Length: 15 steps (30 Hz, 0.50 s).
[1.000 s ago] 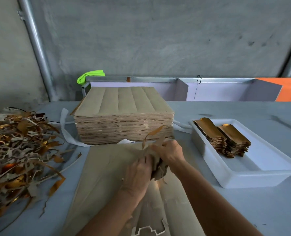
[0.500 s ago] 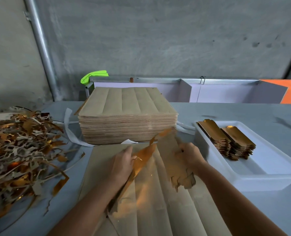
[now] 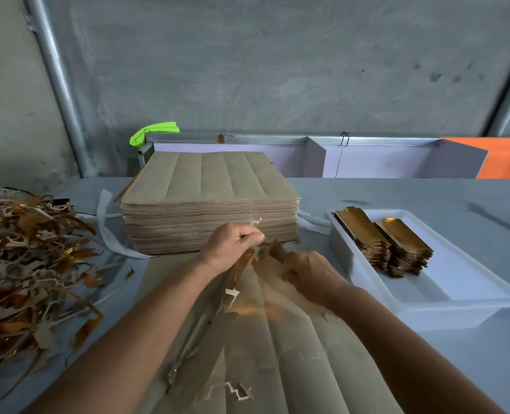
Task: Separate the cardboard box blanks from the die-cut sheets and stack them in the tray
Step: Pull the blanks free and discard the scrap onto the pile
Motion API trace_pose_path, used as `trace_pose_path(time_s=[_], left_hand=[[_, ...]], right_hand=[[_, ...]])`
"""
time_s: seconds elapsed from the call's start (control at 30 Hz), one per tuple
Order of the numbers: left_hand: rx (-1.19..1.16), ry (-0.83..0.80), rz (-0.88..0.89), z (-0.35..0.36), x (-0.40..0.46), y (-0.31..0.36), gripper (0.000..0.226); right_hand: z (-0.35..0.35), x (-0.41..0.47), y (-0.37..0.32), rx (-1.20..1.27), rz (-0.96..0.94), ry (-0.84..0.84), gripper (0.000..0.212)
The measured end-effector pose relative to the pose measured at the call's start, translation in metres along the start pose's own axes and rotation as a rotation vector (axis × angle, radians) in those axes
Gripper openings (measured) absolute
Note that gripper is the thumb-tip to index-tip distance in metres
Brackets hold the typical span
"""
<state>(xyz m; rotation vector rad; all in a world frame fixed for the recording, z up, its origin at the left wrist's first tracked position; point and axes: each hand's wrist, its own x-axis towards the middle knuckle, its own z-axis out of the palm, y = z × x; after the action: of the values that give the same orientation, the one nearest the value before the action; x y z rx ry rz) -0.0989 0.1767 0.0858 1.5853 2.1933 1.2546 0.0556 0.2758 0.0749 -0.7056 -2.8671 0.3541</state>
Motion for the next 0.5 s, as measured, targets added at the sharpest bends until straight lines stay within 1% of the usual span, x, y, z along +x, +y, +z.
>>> trace_pose_path(time_s=[0.1,0.17,0.3,0.37,0.43,0.5], left_hand=[[0.11,0.122,-0.087,-0.002,0.003,-0.007,0.036],[0.207,0.246,-0.159,-0.006,0.004,-0.015,0.036],[0.185,0.546,-0.365,-0.024,0.005,-0.034,0.032],[0.185,0.598,-0.427,-0.031,0.005,-0.04,0.03],[0.145,0.591,-0.477,-0.036,0.006,-0.044,0.024],[0.033,0.566,-0.546,-0.038,0.005,-0.044,0.016]], right_hand=[[0.003,-0.004,0.006,0.138,0.036,0.038,0.015],[0.002,-0.006,0.014,0.211,0.11,0.07,0.014],[-0.001,-0.012,0.033,0.39,0.298,0.158,0.016],[-0.002,-0.016,0.036,0.5,0.332,0.163,0.016],[-0.003,-0.018,0.031,0.619,0.319,0.138,0.017],[-0.004,-0.019,0.026,0.688,0.319,0.152,0.024]])
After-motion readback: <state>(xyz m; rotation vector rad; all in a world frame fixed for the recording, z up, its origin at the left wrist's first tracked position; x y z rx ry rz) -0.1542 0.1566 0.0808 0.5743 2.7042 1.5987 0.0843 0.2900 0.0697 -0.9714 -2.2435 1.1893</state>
